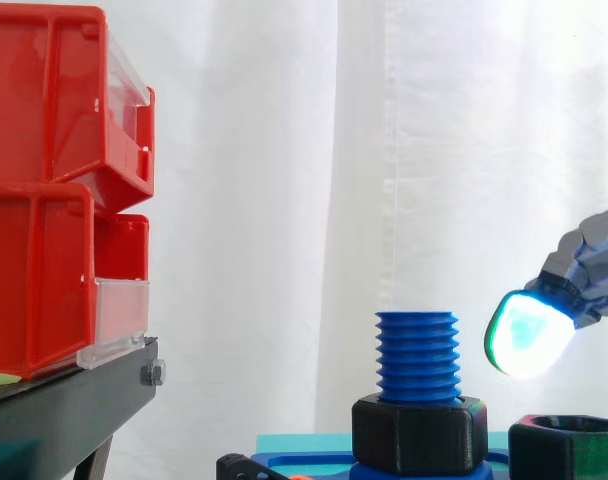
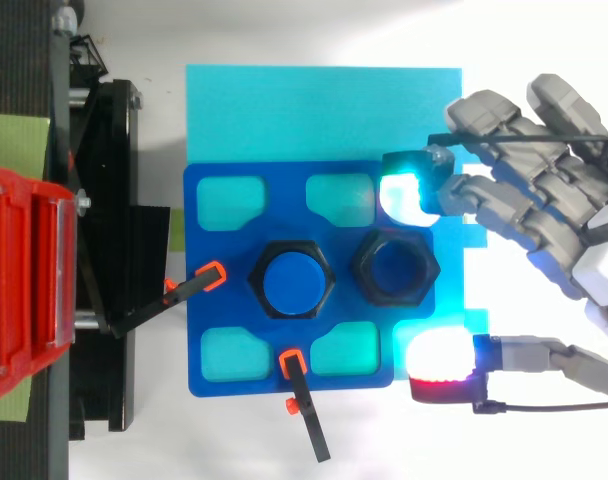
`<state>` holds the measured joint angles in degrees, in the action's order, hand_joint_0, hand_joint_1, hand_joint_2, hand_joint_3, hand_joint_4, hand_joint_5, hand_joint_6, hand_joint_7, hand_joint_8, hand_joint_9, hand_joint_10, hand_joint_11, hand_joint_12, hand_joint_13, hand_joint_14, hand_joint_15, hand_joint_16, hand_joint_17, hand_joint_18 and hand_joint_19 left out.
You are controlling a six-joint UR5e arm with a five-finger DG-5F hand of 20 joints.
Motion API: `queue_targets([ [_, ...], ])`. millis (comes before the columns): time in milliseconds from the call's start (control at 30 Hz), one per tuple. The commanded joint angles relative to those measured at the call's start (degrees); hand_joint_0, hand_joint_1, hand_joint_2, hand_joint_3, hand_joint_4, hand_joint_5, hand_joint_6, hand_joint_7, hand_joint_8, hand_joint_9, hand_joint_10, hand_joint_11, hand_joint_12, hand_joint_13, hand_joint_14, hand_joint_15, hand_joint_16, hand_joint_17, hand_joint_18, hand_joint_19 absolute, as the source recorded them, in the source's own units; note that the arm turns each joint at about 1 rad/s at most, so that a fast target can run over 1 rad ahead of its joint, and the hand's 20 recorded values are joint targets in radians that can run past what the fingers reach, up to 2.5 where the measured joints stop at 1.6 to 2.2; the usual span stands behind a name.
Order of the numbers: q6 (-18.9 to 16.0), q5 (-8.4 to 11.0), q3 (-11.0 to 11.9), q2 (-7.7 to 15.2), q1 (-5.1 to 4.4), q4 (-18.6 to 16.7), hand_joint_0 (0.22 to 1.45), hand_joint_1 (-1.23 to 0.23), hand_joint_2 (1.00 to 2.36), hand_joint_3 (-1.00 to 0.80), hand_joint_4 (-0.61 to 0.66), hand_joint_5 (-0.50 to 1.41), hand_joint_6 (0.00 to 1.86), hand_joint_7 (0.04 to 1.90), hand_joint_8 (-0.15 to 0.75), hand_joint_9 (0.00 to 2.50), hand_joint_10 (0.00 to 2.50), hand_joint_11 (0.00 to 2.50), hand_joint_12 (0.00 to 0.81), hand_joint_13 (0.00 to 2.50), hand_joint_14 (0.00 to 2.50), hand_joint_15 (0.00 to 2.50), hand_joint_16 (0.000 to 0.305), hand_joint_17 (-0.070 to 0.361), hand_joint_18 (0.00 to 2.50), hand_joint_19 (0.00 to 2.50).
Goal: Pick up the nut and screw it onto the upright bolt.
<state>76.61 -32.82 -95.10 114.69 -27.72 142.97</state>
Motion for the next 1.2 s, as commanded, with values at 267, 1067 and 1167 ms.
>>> queue_targets([
  [267,-0.1,0.12,0.0,0.7,0.03,0.7,0.40,-0.63,1.00,-0.50,0.28,-0.26,0.50,0.76,0.314,0.24,0.00,0.00,0.396,0.30,0.00,0.00,0.049,0.110,0.12,0.00],
  [1067,-0.3,0.48,0.0,2.4,-0.15,0.9,0.46,-0.71,1.00,-0.50,0.32,-0.24,0.50,0.95,0.305,0.29,0.00,0.00,0.369,0.36,0.00,0.00,0.043,0.097,0.19,0.00],
  [1167,-0.3,0.48,0.0,2.4,-0.15,0.9,0.46,-0.71,1.00,-0.50,0.33,-0.24,0.50,0.97,0.307,0.30,0.00,0.00,0.366,0.38,0.00,0.00,0.043,0.097,0.20,0.00],
])
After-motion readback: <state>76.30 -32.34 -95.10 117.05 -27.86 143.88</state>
